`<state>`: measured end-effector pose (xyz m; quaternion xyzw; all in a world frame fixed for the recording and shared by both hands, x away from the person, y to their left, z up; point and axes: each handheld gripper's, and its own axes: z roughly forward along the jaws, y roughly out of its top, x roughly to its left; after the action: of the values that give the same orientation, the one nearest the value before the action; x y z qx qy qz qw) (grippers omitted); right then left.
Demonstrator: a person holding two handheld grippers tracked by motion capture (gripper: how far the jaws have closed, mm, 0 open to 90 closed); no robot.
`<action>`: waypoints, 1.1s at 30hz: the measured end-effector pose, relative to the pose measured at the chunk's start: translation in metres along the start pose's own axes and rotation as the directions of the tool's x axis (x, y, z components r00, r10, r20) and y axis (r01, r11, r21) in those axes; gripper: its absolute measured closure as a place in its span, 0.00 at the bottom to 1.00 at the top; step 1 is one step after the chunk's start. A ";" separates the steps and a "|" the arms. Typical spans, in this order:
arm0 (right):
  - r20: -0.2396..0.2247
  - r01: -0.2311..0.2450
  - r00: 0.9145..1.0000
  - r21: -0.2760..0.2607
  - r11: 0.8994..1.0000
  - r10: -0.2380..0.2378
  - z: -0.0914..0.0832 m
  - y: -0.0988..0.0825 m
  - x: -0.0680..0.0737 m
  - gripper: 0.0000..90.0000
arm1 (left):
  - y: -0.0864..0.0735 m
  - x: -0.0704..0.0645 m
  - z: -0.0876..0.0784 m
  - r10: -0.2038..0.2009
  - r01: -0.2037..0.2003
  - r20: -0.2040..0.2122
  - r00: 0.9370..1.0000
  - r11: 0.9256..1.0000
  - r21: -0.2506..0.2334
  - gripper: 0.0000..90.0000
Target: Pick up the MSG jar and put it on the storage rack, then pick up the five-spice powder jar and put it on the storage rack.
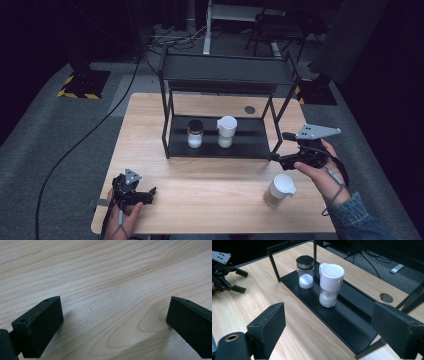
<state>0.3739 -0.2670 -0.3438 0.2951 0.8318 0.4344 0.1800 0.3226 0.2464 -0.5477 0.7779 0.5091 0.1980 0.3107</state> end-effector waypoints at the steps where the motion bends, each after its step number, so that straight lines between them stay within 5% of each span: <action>1: 0.003 -0.003 1.000 0.001 1.000 0.003 -0.002 -0.002 0.000 0.14 | 0.000 0.000 0.000 0.000 0.000 0.000 1.000 1.000 0.000 0.01; 33: 0.002 -0.053 0.999 0.025 0.998 0.053 -0.015 -0.063 0.005 0.09 | 0.000 0.000 0.000 0.000 0.000 0.000 1.000 1.000 0.000 0.01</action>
<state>0.3400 -0.3013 -0.3878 0.3195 0.8290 0.4282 0.1654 0.3226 0.2464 -0.5477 0.7780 0.5089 0.1979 0.3106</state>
